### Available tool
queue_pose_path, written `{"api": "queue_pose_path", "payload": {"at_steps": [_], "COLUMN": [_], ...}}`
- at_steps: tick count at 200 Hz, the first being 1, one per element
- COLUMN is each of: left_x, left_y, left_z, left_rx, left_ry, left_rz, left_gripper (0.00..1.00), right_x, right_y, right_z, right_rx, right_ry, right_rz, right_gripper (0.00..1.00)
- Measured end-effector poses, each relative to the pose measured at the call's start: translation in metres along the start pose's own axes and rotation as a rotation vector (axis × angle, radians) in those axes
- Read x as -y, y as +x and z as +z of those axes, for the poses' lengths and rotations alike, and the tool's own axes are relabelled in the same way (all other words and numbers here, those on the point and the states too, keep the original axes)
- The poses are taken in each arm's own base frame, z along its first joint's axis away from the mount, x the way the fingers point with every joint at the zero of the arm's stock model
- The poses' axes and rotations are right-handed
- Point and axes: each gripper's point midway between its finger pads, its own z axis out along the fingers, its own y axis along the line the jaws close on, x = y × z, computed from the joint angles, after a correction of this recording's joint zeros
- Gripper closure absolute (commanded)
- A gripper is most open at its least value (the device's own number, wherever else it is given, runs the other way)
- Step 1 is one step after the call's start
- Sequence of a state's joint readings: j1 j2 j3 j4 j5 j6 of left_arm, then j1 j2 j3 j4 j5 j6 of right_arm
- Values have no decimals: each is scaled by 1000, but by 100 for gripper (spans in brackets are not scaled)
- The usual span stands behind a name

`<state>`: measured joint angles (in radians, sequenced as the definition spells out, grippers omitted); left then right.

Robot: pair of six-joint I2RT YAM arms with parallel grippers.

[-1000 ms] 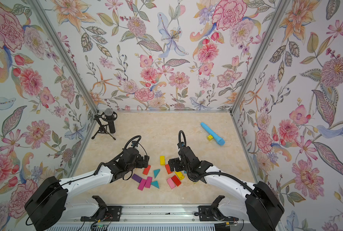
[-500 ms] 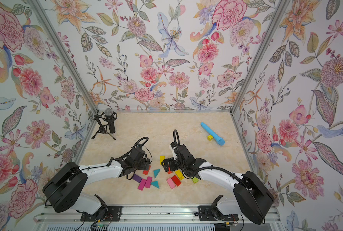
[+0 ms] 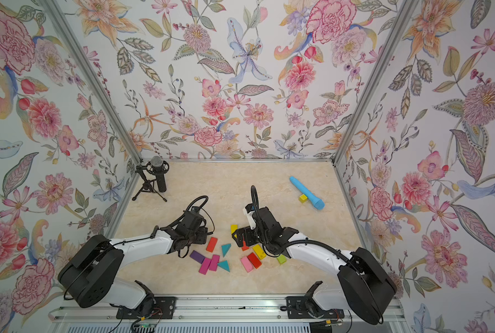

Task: Assemble a piece of candy with building blocks
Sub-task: Pick up the building block from the center of the board, then place the building block at the center of the board.

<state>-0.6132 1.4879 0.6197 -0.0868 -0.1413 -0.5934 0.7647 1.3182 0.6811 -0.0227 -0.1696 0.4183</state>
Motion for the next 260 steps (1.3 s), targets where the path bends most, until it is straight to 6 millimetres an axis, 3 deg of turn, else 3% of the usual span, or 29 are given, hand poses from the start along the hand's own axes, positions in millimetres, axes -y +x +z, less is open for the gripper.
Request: {"api": "queue_pose_path", "payload": {"at_steps": [68, 82, 94, 118, 149, 176, 208, 226, 260], "left_x": [0, 1, 5, 18, 26, 32, 30, 30, 31], "left_y": [4, 3, -1, -24, -59, -82, -79, -81, -85], "left_z": [2, 3, 5, 14, 23, 34, 50, 53, 52], "left_rx": [-18, -18, -19, 5, 74, 110, 97, 105, 118], "left_ry": [1, 5, 18, 52, 80, 78, 43, 36, 44], "left_rz": [43, 30, 12, -65, -213, -291, -317, -328, -339], "left_gripper": [76, 77, 71, 67, 77, 78, 74, 63, 32], "right_x": [8, 11, 14, 16, 18, 20, 31, 34, 36], "right_y": [-22, -24, -24, -25, -28, -37, -46, -47, -48], "right_z": [-19, -20, -20, -21, -26, -34, -42, -43, -44], "right_rx": [79, 84, 80, 81, 95, 129, 165, 168, 170], "right_ry": [3, 9, 13, 13, 18, 19, 40, 46, 45], "right_rz": [1, 3, 2, 5, 11, 16, 33, 36, 38], "right_gripper": [0, 0, 0, 0, 0, 0, 0, 0, 0]}}
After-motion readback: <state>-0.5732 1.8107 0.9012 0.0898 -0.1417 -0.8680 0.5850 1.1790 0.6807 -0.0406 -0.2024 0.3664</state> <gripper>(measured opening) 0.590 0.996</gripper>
